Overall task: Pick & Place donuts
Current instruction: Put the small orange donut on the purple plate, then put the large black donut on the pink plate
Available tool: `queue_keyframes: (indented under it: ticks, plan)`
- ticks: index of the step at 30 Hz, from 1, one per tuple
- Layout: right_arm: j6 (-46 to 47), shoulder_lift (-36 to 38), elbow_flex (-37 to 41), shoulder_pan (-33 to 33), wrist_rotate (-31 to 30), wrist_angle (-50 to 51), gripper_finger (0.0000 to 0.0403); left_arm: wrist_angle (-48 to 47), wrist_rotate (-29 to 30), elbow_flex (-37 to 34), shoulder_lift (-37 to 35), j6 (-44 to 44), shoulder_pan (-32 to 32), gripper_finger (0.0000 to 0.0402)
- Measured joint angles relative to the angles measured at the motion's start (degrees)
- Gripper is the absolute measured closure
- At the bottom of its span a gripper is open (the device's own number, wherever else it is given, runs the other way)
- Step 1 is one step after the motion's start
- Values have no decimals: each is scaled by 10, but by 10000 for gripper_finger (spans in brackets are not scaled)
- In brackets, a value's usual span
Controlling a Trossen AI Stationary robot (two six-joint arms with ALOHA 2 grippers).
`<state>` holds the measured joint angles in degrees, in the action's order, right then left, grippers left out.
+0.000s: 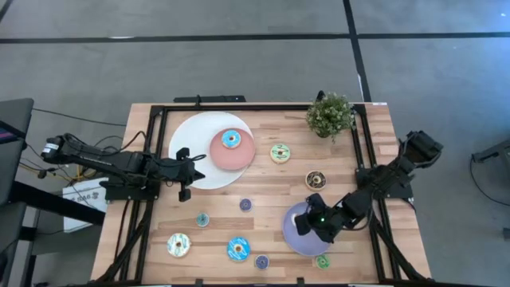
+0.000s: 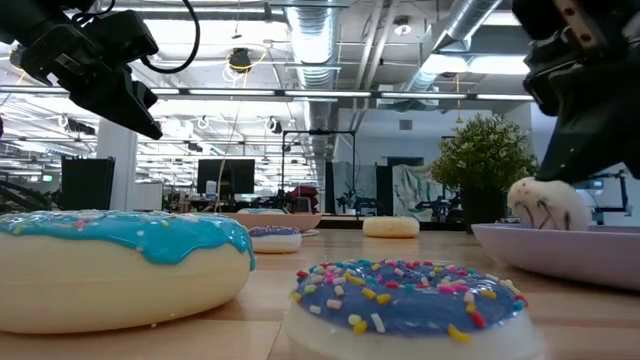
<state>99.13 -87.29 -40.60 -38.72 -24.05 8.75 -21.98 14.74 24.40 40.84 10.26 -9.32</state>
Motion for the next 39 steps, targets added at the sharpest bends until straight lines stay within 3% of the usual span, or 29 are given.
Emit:
queue_keyframes:
  ticks: [12, 23, 28, 32, 39]
  plan:
    - [-7, 0, 0, 21, 73, 11, 395, 0, 0, 0, 0, 0, 0, 401]
    - [-6, 4, 0, 20, 88, 12, 298, 0, 0, 0, 0, 0, 0, 401]
    - [-40, 18, -18, 23, 91, 19, 272, 0, 0, 0, 0, 0, 0, 402]
    - [-87, 41, -49, 37, 83, 73, 276, 1, 0, 0, 0, 0, 0, 401]
    - [-244, 65, -105, 92, 74, 208, 320, 2, 0, 0, 0, 0, 0, 401]
